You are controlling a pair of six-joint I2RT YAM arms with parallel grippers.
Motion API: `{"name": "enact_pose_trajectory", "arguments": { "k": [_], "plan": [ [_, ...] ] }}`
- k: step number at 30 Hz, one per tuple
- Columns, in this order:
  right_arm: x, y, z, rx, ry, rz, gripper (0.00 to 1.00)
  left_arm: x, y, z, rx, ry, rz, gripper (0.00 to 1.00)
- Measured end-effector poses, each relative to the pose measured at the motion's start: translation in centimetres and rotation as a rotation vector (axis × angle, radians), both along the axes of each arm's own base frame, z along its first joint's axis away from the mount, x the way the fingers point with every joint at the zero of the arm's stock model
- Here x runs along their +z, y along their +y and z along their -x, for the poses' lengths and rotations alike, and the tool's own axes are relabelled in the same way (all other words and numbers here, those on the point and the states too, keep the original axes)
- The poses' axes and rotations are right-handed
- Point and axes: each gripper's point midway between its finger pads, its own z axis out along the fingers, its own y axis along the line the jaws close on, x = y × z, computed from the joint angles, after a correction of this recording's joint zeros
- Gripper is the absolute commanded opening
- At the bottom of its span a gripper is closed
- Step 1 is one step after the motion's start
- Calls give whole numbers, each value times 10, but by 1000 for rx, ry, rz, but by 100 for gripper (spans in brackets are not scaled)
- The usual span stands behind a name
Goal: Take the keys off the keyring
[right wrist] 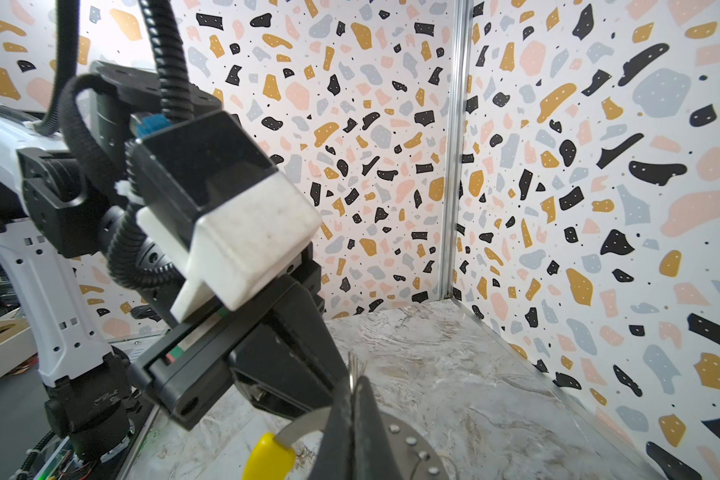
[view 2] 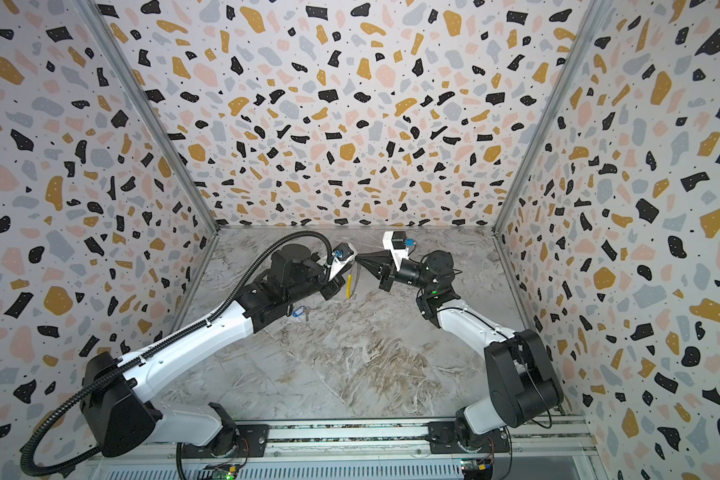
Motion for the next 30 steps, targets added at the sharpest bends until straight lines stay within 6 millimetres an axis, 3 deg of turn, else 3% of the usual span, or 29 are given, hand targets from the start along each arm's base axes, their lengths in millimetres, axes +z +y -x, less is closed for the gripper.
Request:
{"name": "enact_pose_trajectory", "arguments": {
  "k": [3,5,9,11,16,22,30],
  "plan": [
    [-2,2,3,38,-4,-5,0,-4,-1,4,-34,13,8,33],
    [-5,4,7,72,-2,-3,0,-6,6,7,-56,32,31,34],
    [-9,6,11,111,-1,4,0,4,35,5,-58,40,117,19],
    [-10,6,12,118,-5,7,0,18,41,9,-81,24,158,18],
    [-14,7,13,123,-8,22,0,40,26,28,-222,11,240,20],
    [-16,7,13,124,-8,32,0,39,12,36,-318,59,268,21],
    [-11,6,20,142,-33,36,0,34,9,37,-336,80,270,23]
  ]
}}
